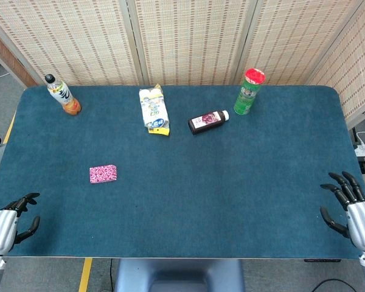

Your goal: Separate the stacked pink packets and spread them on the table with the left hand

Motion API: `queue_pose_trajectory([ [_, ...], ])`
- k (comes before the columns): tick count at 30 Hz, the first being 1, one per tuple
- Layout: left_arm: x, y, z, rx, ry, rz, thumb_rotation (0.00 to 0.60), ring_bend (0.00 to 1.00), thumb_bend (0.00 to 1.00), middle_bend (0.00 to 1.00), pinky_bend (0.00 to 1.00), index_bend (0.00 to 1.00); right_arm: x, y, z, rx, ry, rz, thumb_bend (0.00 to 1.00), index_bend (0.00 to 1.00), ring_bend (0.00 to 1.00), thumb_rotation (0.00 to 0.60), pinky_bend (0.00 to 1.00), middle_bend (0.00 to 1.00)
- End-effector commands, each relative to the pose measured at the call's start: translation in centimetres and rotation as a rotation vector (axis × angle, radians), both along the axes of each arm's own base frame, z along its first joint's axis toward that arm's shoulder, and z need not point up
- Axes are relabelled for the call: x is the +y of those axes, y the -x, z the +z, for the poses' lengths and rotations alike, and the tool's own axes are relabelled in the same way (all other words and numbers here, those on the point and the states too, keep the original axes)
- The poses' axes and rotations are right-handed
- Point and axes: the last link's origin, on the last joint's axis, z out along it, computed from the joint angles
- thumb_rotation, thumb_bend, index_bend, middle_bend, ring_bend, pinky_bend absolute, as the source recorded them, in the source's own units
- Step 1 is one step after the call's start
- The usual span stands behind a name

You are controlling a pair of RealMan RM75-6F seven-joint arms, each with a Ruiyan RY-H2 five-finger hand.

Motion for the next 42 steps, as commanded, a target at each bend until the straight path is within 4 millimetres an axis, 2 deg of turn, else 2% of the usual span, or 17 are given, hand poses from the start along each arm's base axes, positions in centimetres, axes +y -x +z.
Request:
queue_pose_trajectory([
  [1,0.0,0.0,0.0,0.004,0.001,0.001,0.6,0.46,0.4,0.38,0.66,0.25,0.4,0.1,0.3,-0.004,0.039,0.006,0.31,0.31,0.09,0.6,0.57,0.15],
  [8,0.1,0.3,-0.1,0.036,0.0,0.014,0.6,0.48,0.4,0.4,0.66,0.23,0.4,0.2,0.6,-0.017,0.066,-0.004,0.31,0.31,0.09,0.6,0.57,0.15],
  [9,0.1,0.3,-0.1,0.05,-0.006,0.013,0.6,0.53,0.4,0.45,0.67,0.22,0.4,0.1,0.6,-0.021,0.064,-0.004,0.31,0.31,0.09,0.6,0.57,0.15],
  [11,0.4,0.2,-0.2,0.079,-0.02,0.006,0.6,0.68,0.4,0.63,0.74,0.19,0.4,0.1,0.6,-0.032,0.062,-0.002,0.31,0.31,0.09,0.6,0.57,0.15],
  [12,0.6,0.2,-0.3,0.089,-0.023,0.004,0.6,0.82,0.41,0.78,0.84,0.17,0.3,0.1,0.6,-0.034,0.064,0.0,0.31,0.31,0.09,0.6,0.57,0.15],
  [13,1.0,0.0,-0.5,0.099,-0.021,-0.003,0.6,0.92,0.4,0.89,0.92,0.17,0.3,0.1,0.7,-0.035,0.067,0.002,0.31,0.31,0.09,0.6,0.57,0.15],
  [15,1.7,-0.4,-1.0,0.114,-0.004,-0.011,0.6,1.0,0.38,0.99,1.0,0.18,0.1,0.1,0.6,-0.037,0.069,0.001,0.31,0.31,0.09,0.6,0.57,0.15],
  [18,3.3,-1.5,-2.1,0.133,0.06,-0.013,0.6,1.0,0.38,1.0,1.0,0.22,0.0,0.1,0.5,-0.036,0.062,-0.004,0.31,0.31,0.09,0.6,0.57,0.15],
  [25,7.6,-5.3,-5.3,0.146,0.12,0.024,0.6,1.0,0.37,1.0,1.0,0.21,0.1,0.2,0.8,-0.043,0.059,-0.01,0.31,0.31,0.09,0.6,0.57,0.15],
  [31,10.5,-8.3,-8.6,0.13,0.124,0.063,0.6,1.0,0.37,1.0,1.0,0.18,0.3,0.2,1.3,-0.058,0.063,-0.008,0.31,0.31,0.09,0.6,0.57,0.15],
  [42,13.0,-11.0,-13.7,0.11,0.129,0.2,0.6,1.0,0.37,1.0,1.0,0.18,0.1,0.3,1.5,-0.064,0.048,-0.009,0.31,0.31,0.09,0.6,0.57,0.15],
])
